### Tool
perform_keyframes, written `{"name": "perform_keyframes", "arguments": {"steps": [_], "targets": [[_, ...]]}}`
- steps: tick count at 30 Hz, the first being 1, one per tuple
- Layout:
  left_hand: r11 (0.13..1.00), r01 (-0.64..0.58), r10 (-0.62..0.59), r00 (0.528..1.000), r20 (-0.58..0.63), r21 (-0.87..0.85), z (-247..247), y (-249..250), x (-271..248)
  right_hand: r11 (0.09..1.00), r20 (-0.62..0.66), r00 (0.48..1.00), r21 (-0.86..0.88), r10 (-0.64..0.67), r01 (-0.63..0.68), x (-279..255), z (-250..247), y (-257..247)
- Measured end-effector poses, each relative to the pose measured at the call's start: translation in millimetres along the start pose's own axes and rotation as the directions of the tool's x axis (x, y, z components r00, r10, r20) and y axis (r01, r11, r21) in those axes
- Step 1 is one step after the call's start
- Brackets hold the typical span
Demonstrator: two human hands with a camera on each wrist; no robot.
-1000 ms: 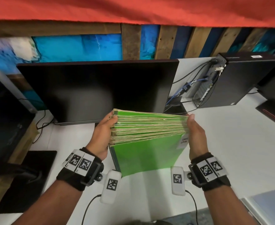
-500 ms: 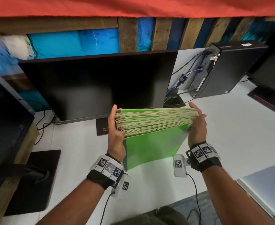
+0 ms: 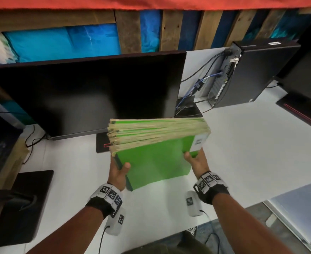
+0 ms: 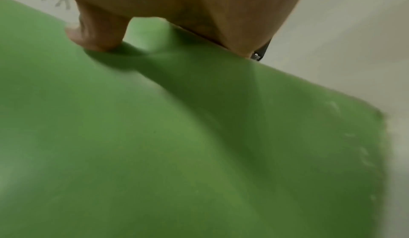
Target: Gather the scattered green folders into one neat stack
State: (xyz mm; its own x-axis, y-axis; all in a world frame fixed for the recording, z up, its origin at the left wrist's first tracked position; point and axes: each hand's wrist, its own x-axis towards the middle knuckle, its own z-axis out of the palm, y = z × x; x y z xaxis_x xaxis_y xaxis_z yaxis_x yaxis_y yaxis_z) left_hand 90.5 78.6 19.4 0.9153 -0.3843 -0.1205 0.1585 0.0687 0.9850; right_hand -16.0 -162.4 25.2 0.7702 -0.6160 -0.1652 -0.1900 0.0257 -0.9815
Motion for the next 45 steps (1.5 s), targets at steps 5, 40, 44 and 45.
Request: {"name": "perform_keyframes", "arguments": {"steps": [5,40,44,45], "targets": [[0.999,0.032,-0.036,0.984,-0.173,-0.028,46.8,2.6,1.4,0.999,-0.056,0.998,0.049,-0.005,0.008,28.6,-22.9,1.5],[0.49,0.635,-0.767,0.639,-0.05,0.597,482.8,-105.4,110.8,0.402,-0.401,0.758,-0.668,0.514,-0.626,246.0,-438.9,73.2],[0.366,0.541,-0.732,0.67,-0.125,0.757,486.6,-89.9,111.1,0.342,-0.399,0.773,-0.728,0.493,-0.594,247.7,-433.5,77.0],[0.336,0.556,-0.738,0.657,-0.154,0.76,486.9,-86.0,111.2,0.338,-0.412,0.783,-0.735,0.466,-0.588,243.9,-426.6,69.6]]}}
